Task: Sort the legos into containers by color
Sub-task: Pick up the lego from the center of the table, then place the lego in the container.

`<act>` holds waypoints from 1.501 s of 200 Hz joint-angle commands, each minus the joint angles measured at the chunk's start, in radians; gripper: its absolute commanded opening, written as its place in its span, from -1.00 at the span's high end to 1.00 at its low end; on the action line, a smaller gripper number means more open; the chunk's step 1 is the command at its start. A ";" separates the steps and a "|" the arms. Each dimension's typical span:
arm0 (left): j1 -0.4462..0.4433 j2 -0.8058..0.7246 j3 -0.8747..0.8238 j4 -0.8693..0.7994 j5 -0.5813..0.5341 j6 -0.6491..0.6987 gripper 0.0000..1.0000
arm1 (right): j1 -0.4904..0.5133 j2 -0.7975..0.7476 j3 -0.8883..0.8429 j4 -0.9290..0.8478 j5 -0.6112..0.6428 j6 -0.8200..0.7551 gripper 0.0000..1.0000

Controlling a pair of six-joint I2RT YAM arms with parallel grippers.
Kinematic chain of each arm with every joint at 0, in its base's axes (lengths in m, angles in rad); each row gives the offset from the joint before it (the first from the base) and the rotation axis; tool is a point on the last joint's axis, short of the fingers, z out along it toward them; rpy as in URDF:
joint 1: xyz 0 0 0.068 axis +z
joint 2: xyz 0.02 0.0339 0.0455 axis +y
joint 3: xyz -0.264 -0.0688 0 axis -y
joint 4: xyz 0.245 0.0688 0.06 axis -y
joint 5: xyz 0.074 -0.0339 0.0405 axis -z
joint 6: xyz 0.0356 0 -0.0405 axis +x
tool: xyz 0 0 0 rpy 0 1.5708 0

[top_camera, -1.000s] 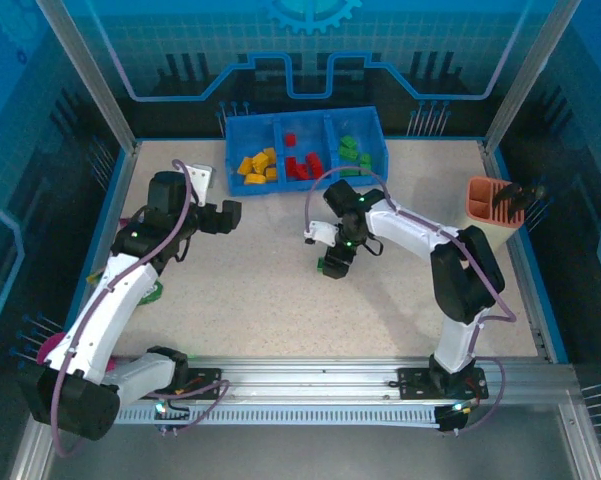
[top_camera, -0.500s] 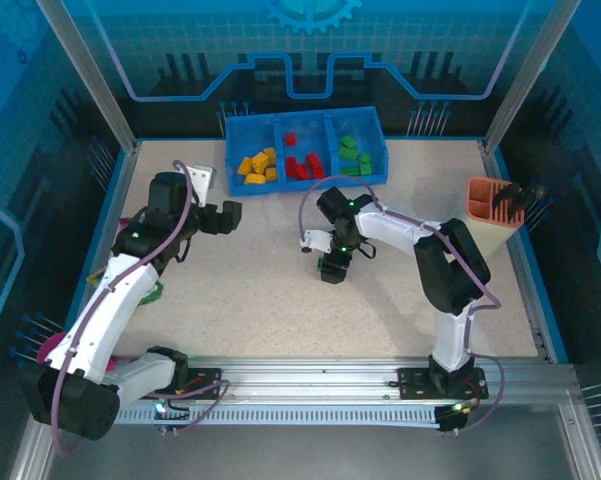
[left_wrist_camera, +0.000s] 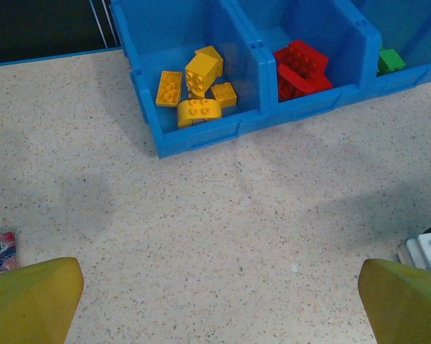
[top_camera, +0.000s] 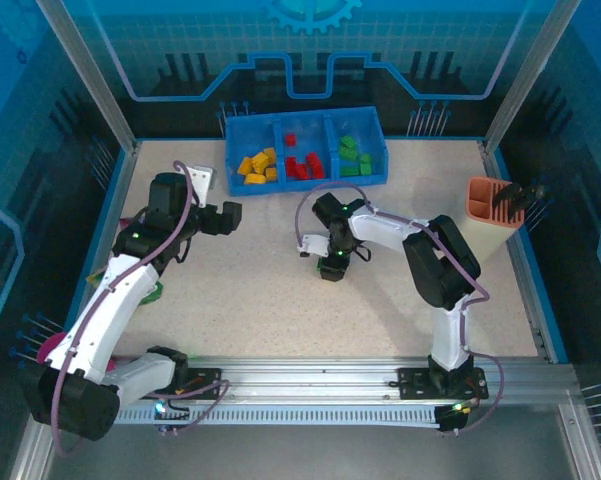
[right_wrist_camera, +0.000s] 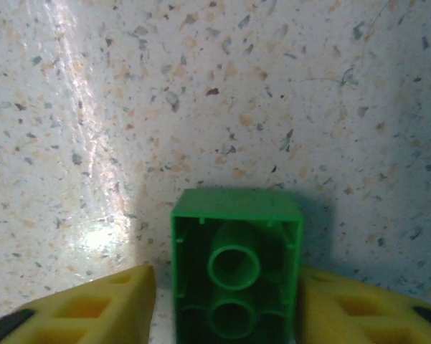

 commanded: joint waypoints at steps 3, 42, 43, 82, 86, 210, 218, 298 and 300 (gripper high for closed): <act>0.009 -0.013 -0.019 0.011 0.010 0.000 -0.99 | 0.016 0.021 -0.005 0.010 0.039 0.027 0.33; 0.009 -0.022 -0.020 0.017 0.008 0.000 -0.99 | 0.019 -0.005 -0.023 0.006 0.068 0.043 0.71; 0.009 -0.023 -0.020 0.017 0.008 0.000 -0.98 | 0.019 -0.007 -0.024 0.006 0.068 0.043 0.71; 0.009 -0.042 -0.029 0.026 0.010 0.000 -0.98 | -0.050 -0.195 -0.076 0.042 -0.024 0.165 0.79; 0.009 -0.042 -0.028 0.027 0.014 -0.001 -0.99 | -0.059 -0.218 -0.086 0.056 -0.020 0.178 0.79; 0.010 -0.032 -0.022 0.028 0.006 -0.008 -0.98 | -0.389 -0.230 0.094 0.214 0.220 0.446 0.74; 0.010 -0.030 -0.022 0.026 0.005 -0.007 -0.98 | -0.399 -0.190 0.139 0.220 0.209 0.450 0.74; 0.009 -0.034 -0.015 0.014 -0.027 0.019 -0.98 | -0.422 0.292 0.741 0.176 0.143 0.415 0.72; 0.009 -0.034 -0.016 0.015 -0.028 0.020 -0.98 | -0.422 0.304 0.761 0.175 0.145 0.413 0.72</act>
